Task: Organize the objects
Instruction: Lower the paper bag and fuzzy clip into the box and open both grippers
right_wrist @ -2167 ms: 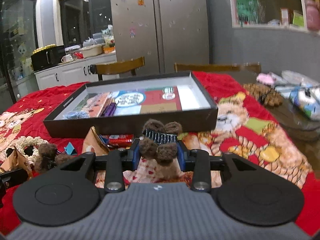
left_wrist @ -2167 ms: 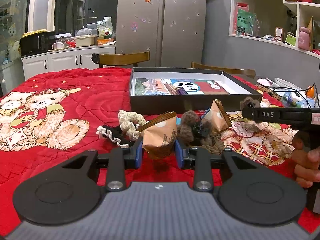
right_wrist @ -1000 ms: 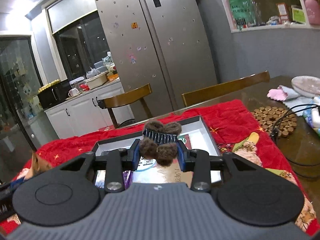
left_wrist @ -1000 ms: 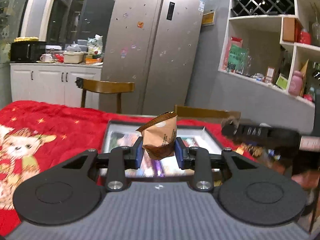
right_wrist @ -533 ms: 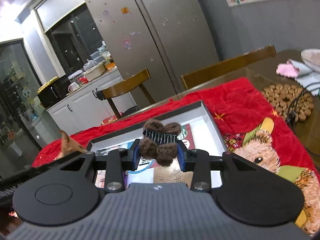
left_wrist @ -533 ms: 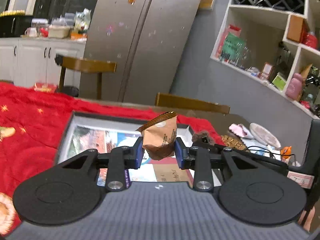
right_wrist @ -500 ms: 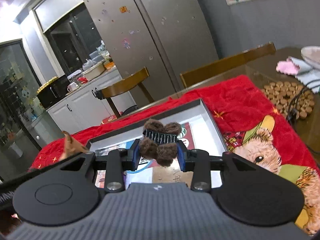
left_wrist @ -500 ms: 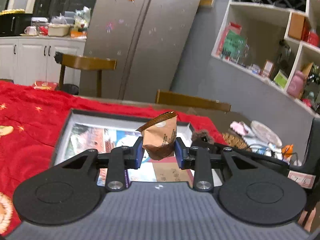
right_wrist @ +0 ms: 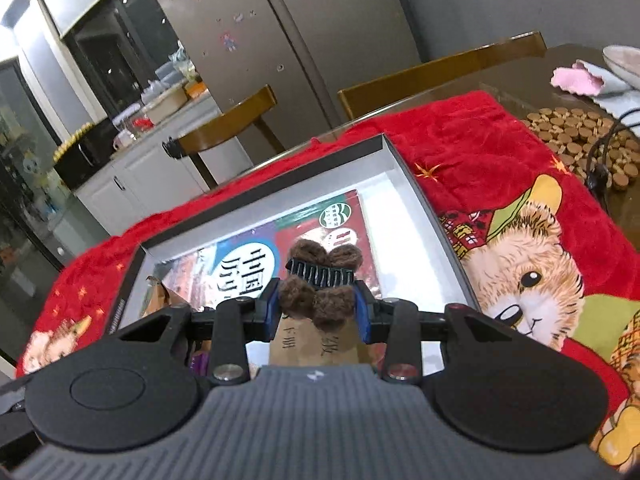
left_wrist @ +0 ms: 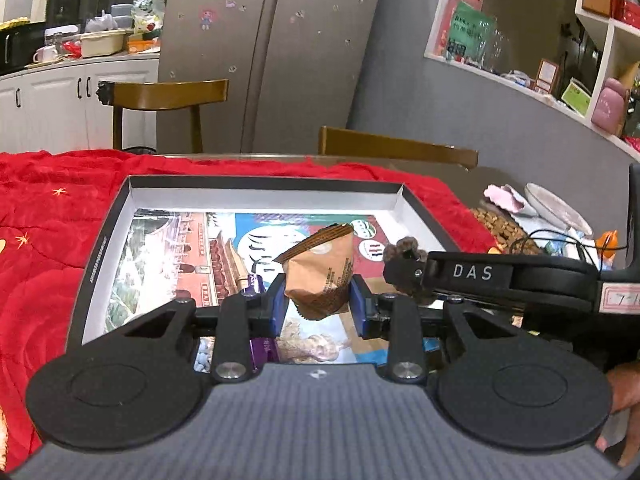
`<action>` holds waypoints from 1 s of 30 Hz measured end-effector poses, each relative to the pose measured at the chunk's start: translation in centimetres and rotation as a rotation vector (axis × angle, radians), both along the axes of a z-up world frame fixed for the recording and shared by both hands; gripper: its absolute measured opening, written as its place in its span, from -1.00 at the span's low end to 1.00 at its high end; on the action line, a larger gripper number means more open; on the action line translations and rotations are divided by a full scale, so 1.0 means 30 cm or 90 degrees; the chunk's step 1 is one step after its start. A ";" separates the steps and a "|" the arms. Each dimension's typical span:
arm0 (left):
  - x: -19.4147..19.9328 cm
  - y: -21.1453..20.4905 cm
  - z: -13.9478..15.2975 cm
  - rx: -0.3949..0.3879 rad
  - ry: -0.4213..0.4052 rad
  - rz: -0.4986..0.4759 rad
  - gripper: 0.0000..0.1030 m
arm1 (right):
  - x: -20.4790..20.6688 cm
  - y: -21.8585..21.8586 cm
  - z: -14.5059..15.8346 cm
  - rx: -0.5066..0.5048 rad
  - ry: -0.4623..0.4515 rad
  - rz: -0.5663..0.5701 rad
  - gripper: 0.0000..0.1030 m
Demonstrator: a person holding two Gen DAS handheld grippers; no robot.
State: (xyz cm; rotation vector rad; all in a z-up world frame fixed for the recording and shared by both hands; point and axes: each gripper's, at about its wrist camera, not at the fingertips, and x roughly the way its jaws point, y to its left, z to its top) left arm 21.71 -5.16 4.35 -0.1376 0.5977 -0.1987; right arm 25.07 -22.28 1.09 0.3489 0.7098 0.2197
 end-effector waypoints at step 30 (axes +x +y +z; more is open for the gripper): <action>0.041 0.000 -0.069 -0.008 0.069 0.015 -0.27 | 0.027 0.025 -0.021 -0.043 0.033 0.021 -0.21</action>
